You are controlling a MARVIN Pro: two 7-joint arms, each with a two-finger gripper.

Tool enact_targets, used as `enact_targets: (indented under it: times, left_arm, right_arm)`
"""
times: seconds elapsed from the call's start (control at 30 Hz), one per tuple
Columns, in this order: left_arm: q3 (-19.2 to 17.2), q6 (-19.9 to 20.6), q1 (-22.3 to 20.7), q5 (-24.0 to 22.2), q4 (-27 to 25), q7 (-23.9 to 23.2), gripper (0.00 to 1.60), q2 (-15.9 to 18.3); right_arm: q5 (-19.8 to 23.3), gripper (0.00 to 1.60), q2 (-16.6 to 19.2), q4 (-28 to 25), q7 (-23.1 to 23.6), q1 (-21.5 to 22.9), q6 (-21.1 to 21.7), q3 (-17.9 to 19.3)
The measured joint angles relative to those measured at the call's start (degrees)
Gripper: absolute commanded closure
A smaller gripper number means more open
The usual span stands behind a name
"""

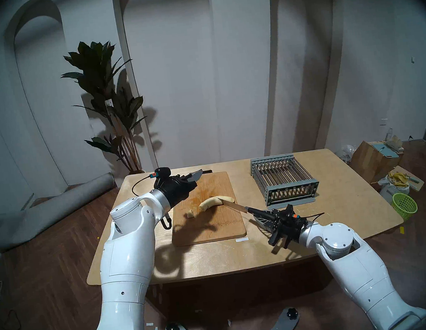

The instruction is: Cut the banana into four pieces on the cutting board

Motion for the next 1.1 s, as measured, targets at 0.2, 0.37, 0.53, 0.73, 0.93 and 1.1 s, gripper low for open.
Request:
enact_targets:
  times: [0.2, 0.37, 0.53, 0.73, 0.93, 1.1]
  left_arm:
    - [0.5, -0.1, 0.6, 0.1, -0.7, 0.1, 1.6, 0.0]
    - [0.5, -0.3, 1.1, 0.0, -1.1, 0.1, 1.6, -0.2]
    - [0.6, -0.6, 1.6, -0.1, -1.4, 0.1, 1.6, -0.4]
    - [0.6, -0.7, 2.0, -0.2, -1.7, 0.1, 1.6, -0.4]
    - [0.3, -0.7, 2.3, -0.2, -2.7, 0.0, 1.6, -0.3]
    - [-0.3, -0.7, 2.8, -0.1, -3.5, 0.0, 1.6, 0.4]
  right_arm:
    - [0.4, 1.6, 0.0, 0.9, -0.2, 0.5, -0.8, 0.8]
    - [0.7, 1.6, 0.0, 1.2, -0.2, 0.5, -1.4, 1.0]
    - [1.4, 1.6, -0.9, 1.4, -0.8, 0.4, -2.0, 1.2]
    - [3.0, 1.6, -3.1, 0.7, -1.8, 0.5, -2.2, 0.5]
    - [4.4, 1.6, -5.6, 0.0, -2.6, 0.4, -2.2, -1.2]
    - [5.7, 1.6, -7.8, -1.1, -3.7, -0.9, -2.1, -2.5]
